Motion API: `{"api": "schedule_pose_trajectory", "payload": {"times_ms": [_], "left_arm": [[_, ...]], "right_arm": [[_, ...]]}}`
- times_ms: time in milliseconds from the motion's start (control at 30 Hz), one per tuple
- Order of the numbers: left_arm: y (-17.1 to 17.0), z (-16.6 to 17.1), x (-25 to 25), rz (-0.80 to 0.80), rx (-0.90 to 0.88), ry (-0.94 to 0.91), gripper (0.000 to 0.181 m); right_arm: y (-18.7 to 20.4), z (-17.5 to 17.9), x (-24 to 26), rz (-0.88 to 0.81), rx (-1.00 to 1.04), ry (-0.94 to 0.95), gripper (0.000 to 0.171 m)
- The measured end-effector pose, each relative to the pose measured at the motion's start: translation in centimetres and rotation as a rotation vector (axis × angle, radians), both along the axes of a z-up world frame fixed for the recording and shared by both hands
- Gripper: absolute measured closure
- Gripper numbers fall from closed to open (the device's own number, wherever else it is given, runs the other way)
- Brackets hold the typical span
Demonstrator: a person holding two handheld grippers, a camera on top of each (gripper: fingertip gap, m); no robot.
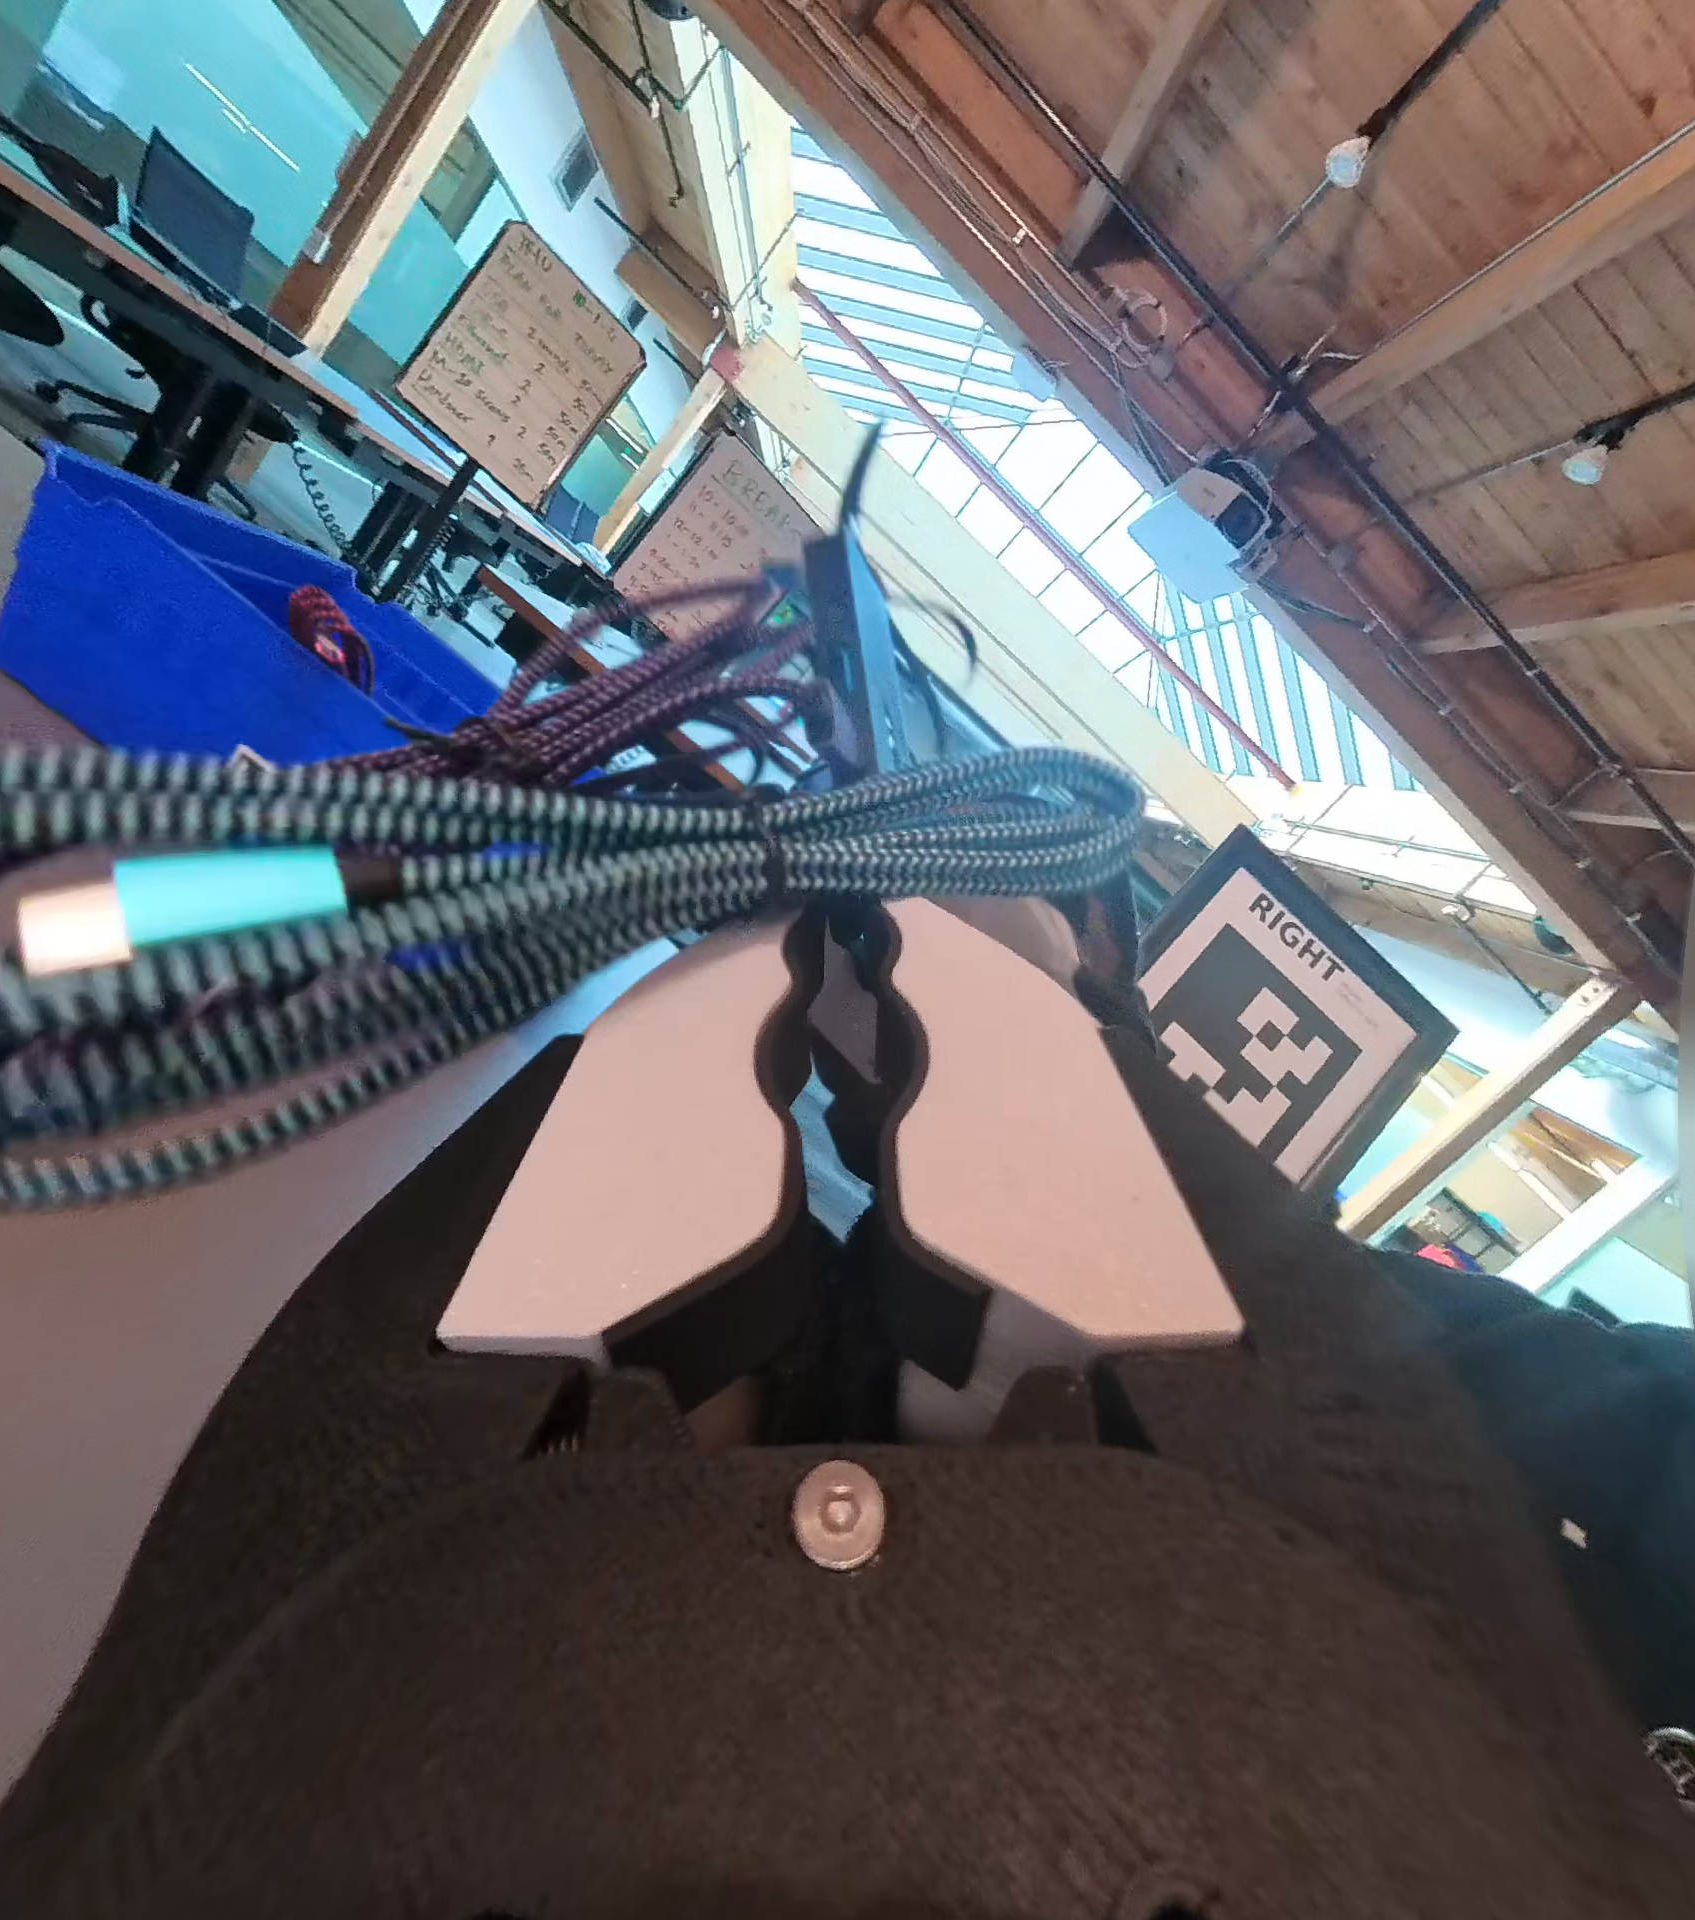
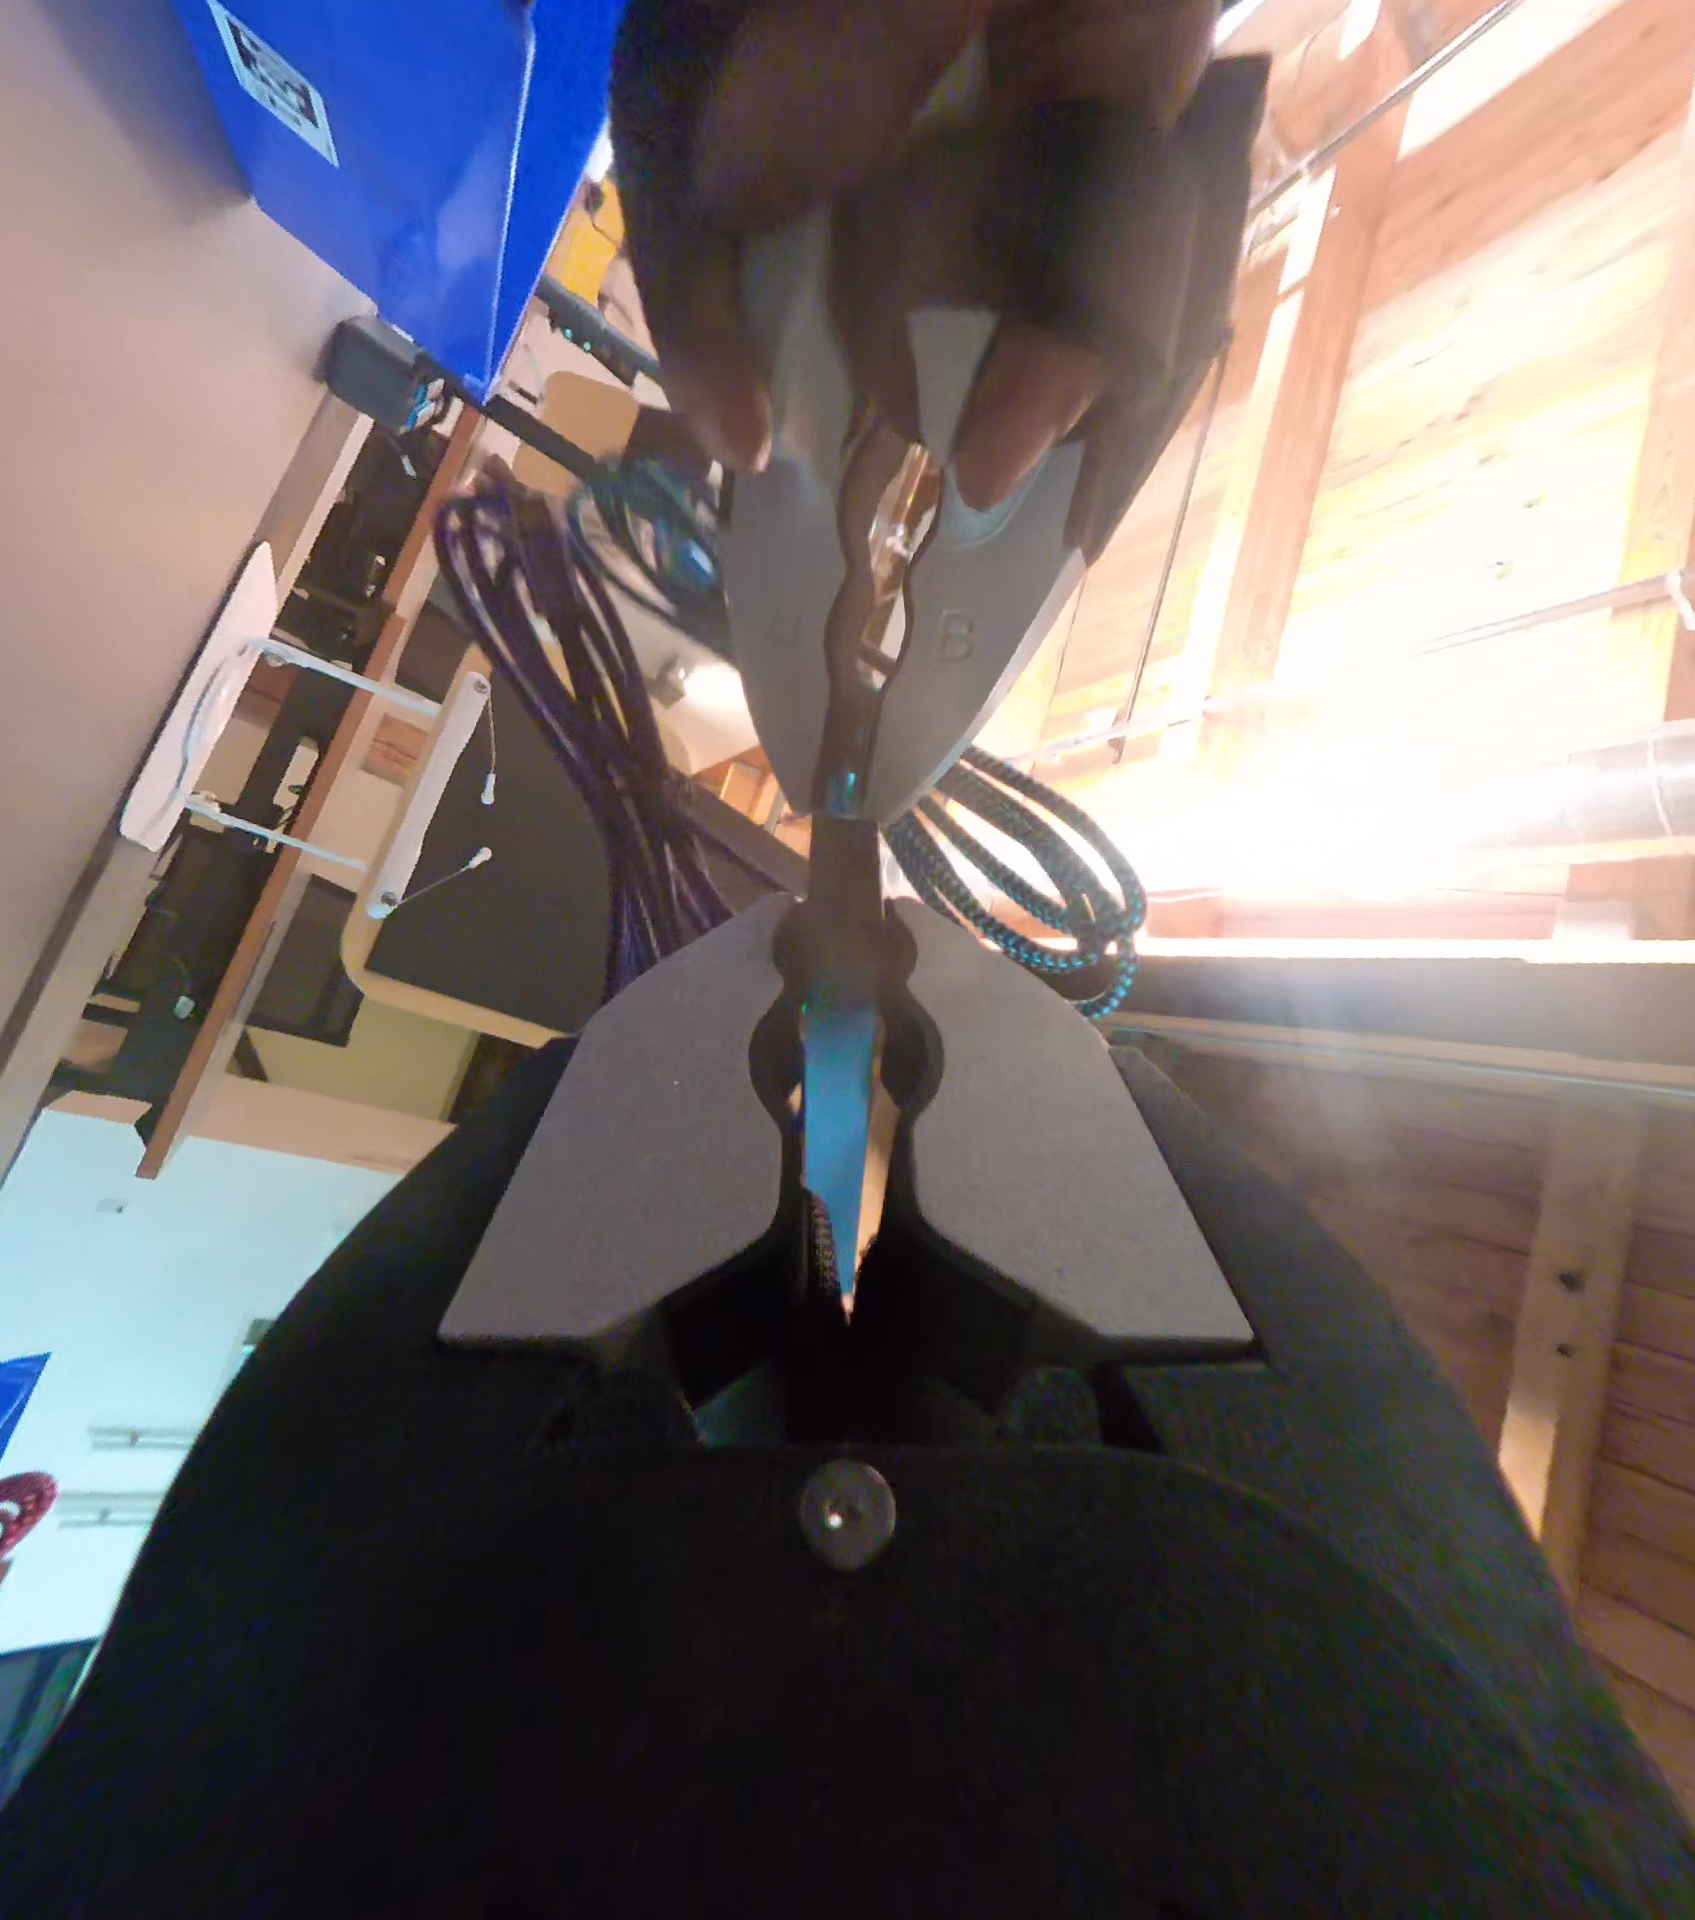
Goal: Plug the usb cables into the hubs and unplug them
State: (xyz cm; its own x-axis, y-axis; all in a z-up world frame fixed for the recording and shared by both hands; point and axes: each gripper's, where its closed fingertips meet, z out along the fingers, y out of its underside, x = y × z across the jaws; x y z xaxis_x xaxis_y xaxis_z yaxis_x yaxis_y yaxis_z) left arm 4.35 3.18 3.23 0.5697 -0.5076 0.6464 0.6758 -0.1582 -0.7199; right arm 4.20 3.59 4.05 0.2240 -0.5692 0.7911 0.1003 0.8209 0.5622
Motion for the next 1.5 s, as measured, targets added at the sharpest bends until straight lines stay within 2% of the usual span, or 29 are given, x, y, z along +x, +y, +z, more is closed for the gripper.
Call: {"api": "schedule_pose_trajectory", "payload": {"times_ms": [100,200,300,367,433,500,567,700,867,967,1100,1167,1233,1367,1500], "left_arm": [[0.0,0.4,0.1,-0.018,0.004,-0.042,0.174],[-1.0,1.7,1.7,-0.133,0.043,0.066,0.159],[-3.1,3.2,3.6,-0.270,0.091,0.185,0.157],[-4.1,4.9,3.4,-0.216,0.188,0.266,0.156],[-4.8,6.6,2.2,-0.087,0.288,0.358,0.155],[-5.2,7.9,0.5,0.057,0.340,0.447,0.154],[-5.4,8.8,-1.6,0.203,0.348,0.533,0.149],[-5.5,9.3,-6.0,0.439,0.282,0.685,0.130],[-4.5,6.5,-9.1,0.428,0.055,0.799,0.112],[-3.9,5.0,-11.5,0.483,-0.038,0.852,0.109],[-3.0,3.0,-14.5,0.557,-0.138,0.866,0.103],[-2.6,1.9,-16.1,0.594,-0.199,0.873,0.096],[-2.4,1.2,-17.3,0.636,-0.225,0.883,0.091],[-2.0,-0.2,-18.5,0.668,-0.282,0.934,0.087],[-2.0,-0.5,-18.7,0.695,-0.305,0.985,0.086]], "right_arm": [[0.5,0.5,-0.2,-0.006,-0.008,0.017,0.161],[1.0,2.0,-0.5,0.000,-0.108,0.057,0.161],[3.2,5.0,-0.5,-0.025,-0.231,0.162,0.161],[5.5,7.4,-0.2,-0.018,-0.376,0.200,0.161],[8.7,10.1,0.4,-0.034,-0.570,0.231,0.161],[13.0,12.4,1.4,-0.055,-0.839,0.282,0.160],[17.6,13.2,2.6,-0.056,-1.138,0.322,0.161],[26.6,9.6,4.8,-0.121,-1.628,0.350,0.161],[35.1,1.9,6.6,-0.378,-1.905,0.408,0.161],[37.8,-2.6,6.6,-0.516,-1.993,0.397,0.161],[39.0,-8.2,5.1,-0.669,-2.053,0.302,0.160],[38.9,-9.4,4.1,-0.709,-2.029,0.274,0.160],[38.7,-9.2,3.8,-0.759,-1.939,0.276,0.155],[37.7,-7.6,3.4,-0.795,-1.840,0.297,0.123],[36.8,-6.1,3.2,-0.796,-1.787,0.330,0.102]]}}
